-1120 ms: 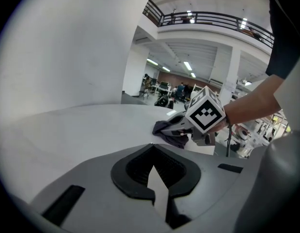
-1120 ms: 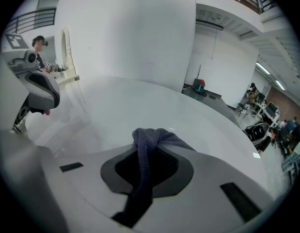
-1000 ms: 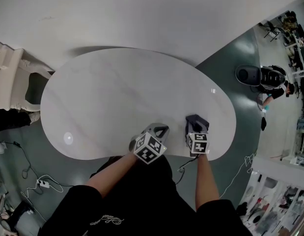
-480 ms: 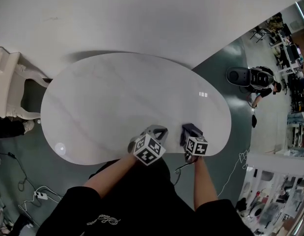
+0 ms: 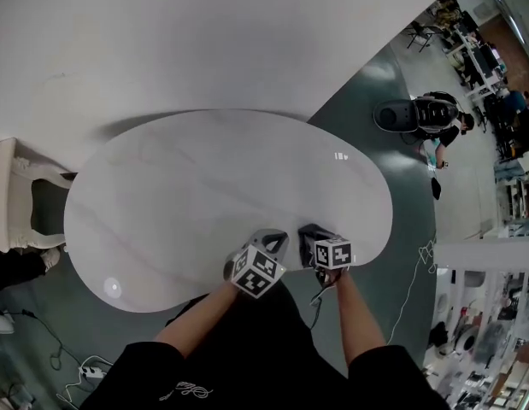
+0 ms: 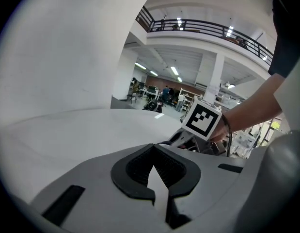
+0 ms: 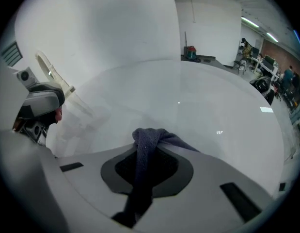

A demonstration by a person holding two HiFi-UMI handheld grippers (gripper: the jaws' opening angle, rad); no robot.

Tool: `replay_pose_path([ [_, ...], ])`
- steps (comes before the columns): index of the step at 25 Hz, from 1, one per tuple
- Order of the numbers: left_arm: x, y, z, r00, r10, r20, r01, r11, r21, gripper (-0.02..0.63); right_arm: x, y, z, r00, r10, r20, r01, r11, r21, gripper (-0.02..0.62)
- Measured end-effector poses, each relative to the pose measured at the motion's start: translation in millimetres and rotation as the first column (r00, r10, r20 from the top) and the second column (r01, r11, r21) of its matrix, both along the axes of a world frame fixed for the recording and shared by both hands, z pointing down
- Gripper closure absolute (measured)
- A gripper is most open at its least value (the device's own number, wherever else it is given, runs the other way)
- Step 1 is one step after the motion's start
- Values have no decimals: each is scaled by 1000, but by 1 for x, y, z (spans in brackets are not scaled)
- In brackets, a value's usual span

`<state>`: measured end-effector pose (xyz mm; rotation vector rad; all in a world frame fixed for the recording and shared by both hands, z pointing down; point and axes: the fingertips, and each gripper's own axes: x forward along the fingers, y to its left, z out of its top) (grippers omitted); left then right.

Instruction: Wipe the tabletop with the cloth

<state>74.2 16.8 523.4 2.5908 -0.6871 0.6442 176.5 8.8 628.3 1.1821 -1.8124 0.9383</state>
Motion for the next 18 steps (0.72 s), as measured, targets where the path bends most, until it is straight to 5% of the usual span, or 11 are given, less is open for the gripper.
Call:
replay_pose_path([
  [5, 2, -18, 8, 999, -28, 45, 29, 999, -18, 598, -5, -24, -3, 996, -93, -13, 94, 996, 12, 571],
  [9, 0, -37, 25, 994, -82, 69, 87, 994, -68, 598, -10, -49, -4, 995, -87, 43, 85, 996, 42, 571],
  [18, -6, -83, 34, 975, -178, 134, 185, 982, -46, 598, -16, -141, -6, 995, -37, 97, 23, 990, 136, 571],
])
